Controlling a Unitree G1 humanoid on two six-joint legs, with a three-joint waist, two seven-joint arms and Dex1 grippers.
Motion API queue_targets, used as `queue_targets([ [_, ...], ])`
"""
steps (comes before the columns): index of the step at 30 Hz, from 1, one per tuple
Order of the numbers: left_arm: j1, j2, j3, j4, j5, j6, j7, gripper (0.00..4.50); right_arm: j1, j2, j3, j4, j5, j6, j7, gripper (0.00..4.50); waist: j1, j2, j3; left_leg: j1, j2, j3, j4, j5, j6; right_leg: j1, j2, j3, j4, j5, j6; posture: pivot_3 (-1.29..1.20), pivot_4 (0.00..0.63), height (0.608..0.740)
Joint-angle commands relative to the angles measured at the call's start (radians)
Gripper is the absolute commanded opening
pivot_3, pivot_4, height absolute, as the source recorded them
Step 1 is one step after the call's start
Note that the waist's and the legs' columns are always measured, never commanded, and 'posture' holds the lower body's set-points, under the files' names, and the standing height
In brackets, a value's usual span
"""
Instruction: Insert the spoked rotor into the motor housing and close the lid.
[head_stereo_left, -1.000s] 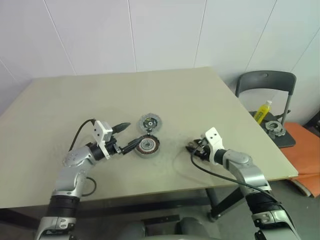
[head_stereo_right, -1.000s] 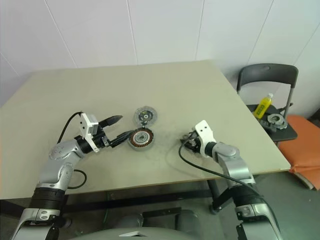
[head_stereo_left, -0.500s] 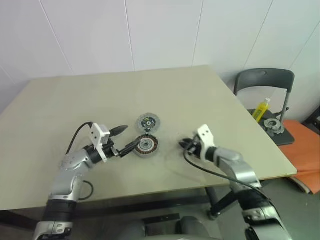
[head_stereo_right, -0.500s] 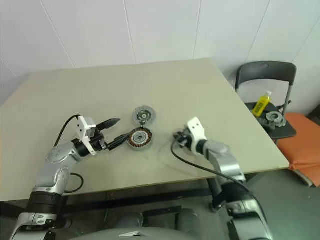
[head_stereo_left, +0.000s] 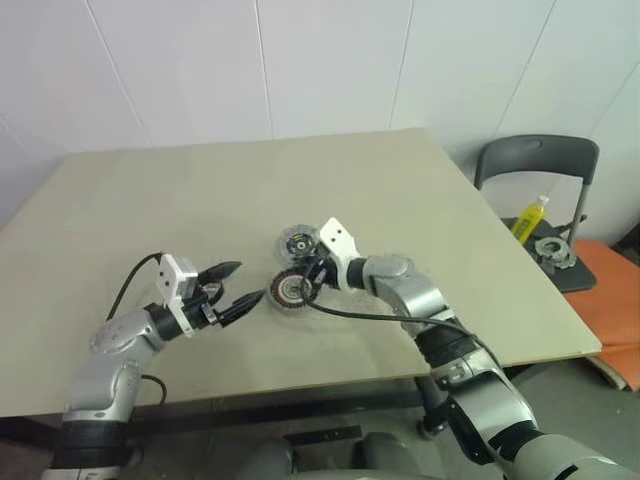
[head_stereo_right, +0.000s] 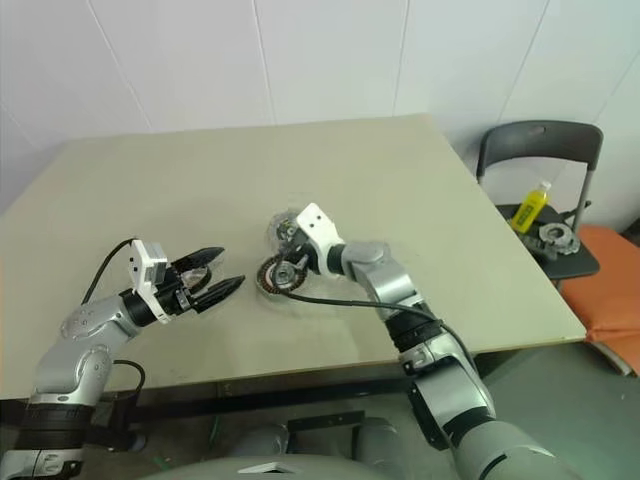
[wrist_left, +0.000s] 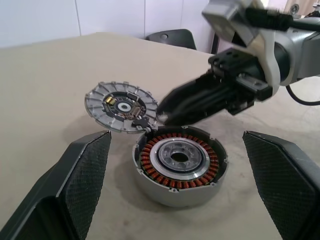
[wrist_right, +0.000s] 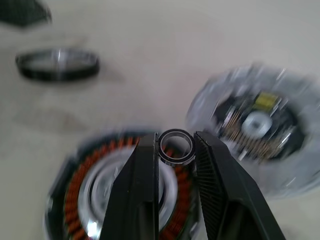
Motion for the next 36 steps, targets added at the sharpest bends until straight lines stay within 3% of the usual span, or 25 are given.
queue_targets([
  [1, -0.002, 0.002, 0.027, -0.040, -0.013, -0.006, 0.015, 4.50, -0.019, -0.003, 0.018, -0.022, 0.001, 0.023, 0.038, 0.67, 0.000, 0.000, 0.000, -0.001, 0.000, 0.000, 0.000, 0.000, 0.000, -0.001, 0.000, 0.000, 0.000, 0.000, -0.001, 0.00, 0.000, 0.740],
  [16, -0.023, -0.022, 0.035, -0.016, -0.023, -0.009, 0.043, 4.50, -0.009, -0.018, 0.097, -0.027, -0.067, 0.007, 0.072, 0.67, 0.000, 0.000, 0.000, -0.003, 0.000, 0.000, 0.001, 0.000, 0.000, -0.002, 0.001, 0.000, 0.000, 0.001, 0.000, 0.00, 0.000, 0.740],
  [29, -0.028, -0.018, 0.035, -0.013, -0.016, -0.006, 0.040, 4.50, 0.009, -0.017, 0.086, -0.022, -0.073, 0.010, 0.082, 0.67, 0.000, 0.000, 0.000, -0.002, 0.000, 0.000, 0.001, 0.000, 0.000, -0.002, 0.001, 0.000, 0.000, 0.002, 0.000, 0.00, 0.000, 0.740],
  [36, -0.034, -0.016, 0.046, -0.002, -0.011, -0.015, 0.052, 4.50, 0.005, 0.008, 0.046, 0.003, -0.060, 0.036, 0.042, 2.98, 0.000, 0.000, -0.001, -0.001, 0.000, 0.000, 0.001, 0.000, 0.000, -0.001, 0.001, 0.000, 0.000, 0.001, -0.001, 0.00, 0.000, 0.740],
])
